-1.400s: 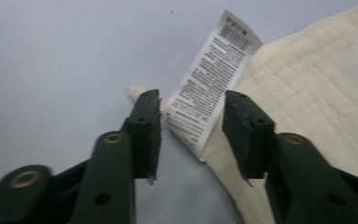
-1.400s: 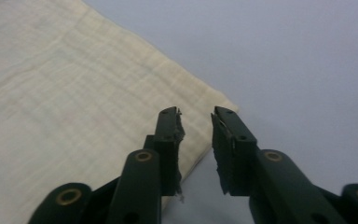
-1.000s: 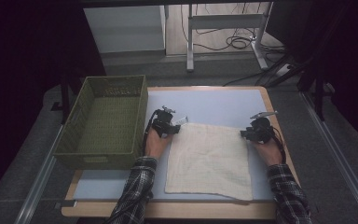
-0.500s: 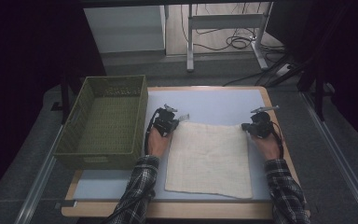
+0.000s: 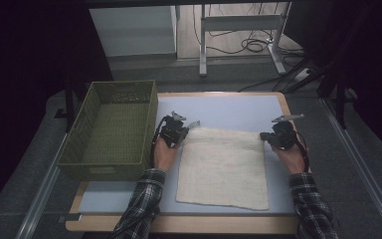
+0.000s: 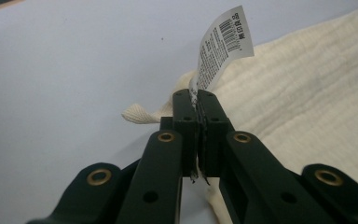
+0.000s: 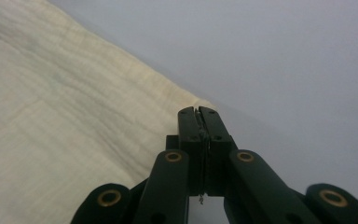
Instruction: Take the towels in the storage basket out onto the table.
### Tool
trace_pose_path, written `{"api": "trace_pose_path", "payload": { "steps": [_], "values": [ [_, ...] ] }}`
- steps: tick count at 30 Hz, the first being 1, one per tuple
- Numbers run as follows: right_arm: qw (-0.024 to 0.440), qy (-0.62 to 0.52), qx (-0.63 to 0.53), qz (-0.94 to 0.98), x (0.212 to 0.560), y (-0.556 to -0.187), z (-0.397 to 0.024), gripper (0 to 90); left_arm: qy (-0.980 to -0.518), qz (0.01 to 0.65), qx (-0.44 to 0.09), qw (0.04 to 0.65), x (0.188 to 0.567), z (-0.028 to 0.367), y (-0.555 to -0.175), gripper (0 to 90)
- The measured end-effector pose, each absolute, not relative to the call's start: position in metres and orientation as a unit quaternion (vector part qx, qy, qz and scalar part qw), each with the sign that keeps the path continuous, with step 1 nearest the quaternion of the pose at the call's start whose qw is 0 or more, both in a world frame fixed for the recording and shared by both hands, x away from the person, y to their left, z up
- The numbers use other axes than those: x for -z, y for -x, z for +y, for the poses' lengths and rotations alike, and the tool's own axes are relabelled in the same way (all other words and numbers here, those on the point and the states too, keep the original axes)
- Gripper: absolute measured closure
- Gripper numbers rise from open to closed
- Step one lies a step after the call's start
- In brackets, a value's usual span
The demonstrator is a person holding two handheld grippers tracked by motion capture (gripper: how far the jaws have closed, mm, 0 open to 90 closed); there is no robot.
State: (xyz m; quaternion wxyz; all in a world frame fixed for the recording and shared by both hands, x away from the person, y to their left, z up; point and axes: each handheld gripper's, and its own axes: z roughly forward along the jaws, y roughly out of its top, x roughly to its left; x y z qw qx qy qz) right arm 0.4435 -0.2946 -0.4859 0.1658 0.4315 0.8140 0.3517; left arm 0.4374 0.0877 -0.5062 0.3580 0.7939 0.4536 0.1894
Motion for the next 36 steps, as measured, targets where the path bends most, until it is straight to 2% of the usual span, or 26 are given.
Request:
{"api": "trace_pose_path", "payload": {
  "steps": [15, 36],
  "values": [
    [0.162, -0.4, -0.369, 0.823, 0.479, -0.394, -0.307, 88.7, -0.824, 0.404, -0.179, 0.356, 0.499, 0.074, -0.387, 86.8],
    [0.147, -0.369, -0.369, 0.84, 0.488, -0.331, -0.308, 88.6, -0.826, 0.386, -0.155, 0.381, 0.513, 0.094, -0.323, 86.6]
  ]
}}
